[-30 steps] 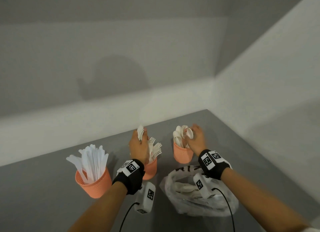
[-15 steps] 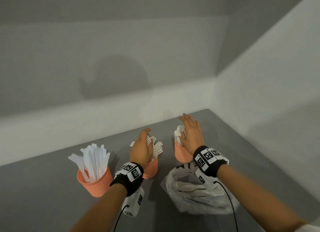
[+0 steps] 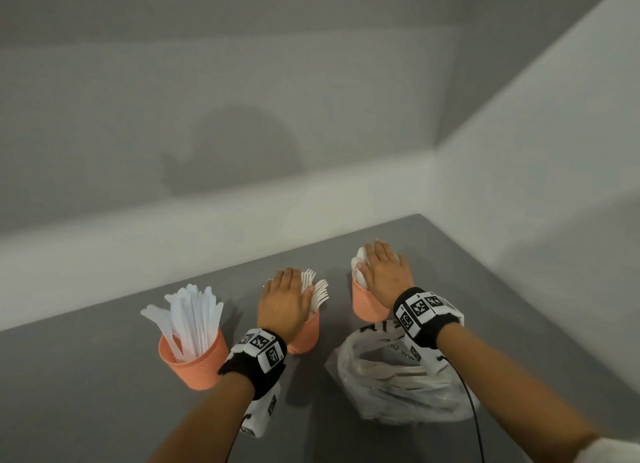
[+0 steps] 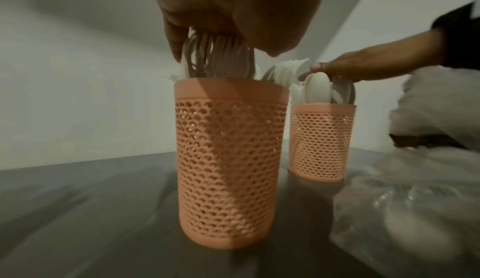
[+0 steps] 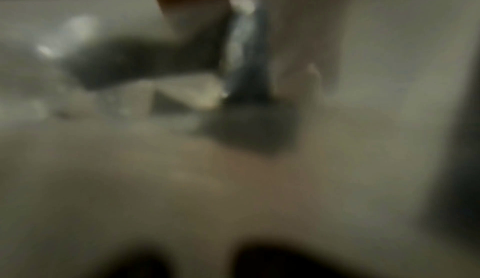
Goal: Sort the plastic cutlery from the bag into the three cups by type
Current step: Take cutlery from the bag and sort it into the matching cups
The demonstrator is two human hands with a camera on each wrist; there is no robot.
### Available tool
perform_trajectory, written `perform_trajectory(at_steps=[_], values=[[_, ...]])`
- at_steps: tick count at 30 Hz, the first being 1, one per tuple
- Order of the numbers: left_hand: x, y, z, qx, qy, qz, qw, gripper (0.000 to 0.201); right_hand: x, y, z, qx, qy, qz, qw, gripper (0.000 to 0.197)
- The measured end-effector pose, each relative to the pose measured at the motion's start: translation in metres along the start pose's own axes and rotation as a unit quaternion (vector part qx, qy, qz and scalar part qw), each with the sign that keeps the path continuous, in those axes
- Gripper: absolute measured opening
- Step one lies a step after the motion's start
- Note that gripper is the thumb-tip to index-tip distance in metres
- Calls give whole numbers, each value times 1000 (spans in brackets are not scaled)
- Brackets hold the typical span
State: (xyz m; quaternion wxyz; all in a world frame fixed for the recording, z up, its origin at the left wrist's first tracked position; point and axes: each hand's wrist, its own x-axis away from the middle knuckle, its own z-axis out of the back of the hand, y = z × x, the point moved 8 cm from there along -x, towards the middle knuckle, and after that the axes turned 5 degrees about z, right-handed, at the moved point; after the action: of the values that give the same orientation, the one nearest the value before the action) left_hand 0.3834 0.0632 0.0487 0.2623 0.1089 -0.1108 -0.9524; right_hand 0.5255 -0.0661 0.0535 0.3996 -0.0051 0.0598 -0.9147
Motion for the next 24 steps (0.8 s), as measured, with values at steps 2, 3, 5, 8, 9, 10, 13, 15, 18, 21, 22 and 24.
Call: perform_trajectory(at_steps=[2, 3, 5, 8, 9, 10, 13, 15, 18, 21, 22, 24], values=[[5, 1, -5, -1, -6, -6, 1000, 67, -1, 1, -1, -20, -9, -1, 1000, 60], [6, 2, -7, 0, -6, -10, 1000, 65, -2, 0, -2, -21, -16, 3, 1000, 62], [8, 3, -5, 5, -3, -16, 1000, 70, -2, -1, -3, -11, -23, 8, 1000, 62], [8, 2, -5, 13, -21, -6, 1000, 70, -2, -4, -6, -4, -22, 7, 1000, 55], [8, 3, -7, 2, -25, -14, 1000, 70, -2, -5, -7, -2, -22, 5, 1000, 53], [9, 6, -9, -13, -31, -26, 999, 76, -2, -6, -8, -1, -22, 3, 1000, 51], [10, 10, -14, -52, -51, -38, 997, 92, -4, -5, -9, -7, -26, -6, 1000, 49], [11, 9, -15, -63, -52, -28, 996, 88, -4, -5, -9, -11, -32, -10, 999, 49], [12, 8, -15, -60, -56, -5, 997, 81, -4, -5, -7, -17, -37, -15, 999, 50], [8, 7, -15, -40, -55, 10, 998, 82, -4, -4, -8, -45, -53, -18, 997, 55], [7, 6, -16, -33, -58, 12, 998, 83, -4, -3, -7, -63, -53, -19, 996, 57], [5, 4, -17, -21, -64, 12, 998, 87, 0, -1, 0, -101, -22, -18, 995, 59]])
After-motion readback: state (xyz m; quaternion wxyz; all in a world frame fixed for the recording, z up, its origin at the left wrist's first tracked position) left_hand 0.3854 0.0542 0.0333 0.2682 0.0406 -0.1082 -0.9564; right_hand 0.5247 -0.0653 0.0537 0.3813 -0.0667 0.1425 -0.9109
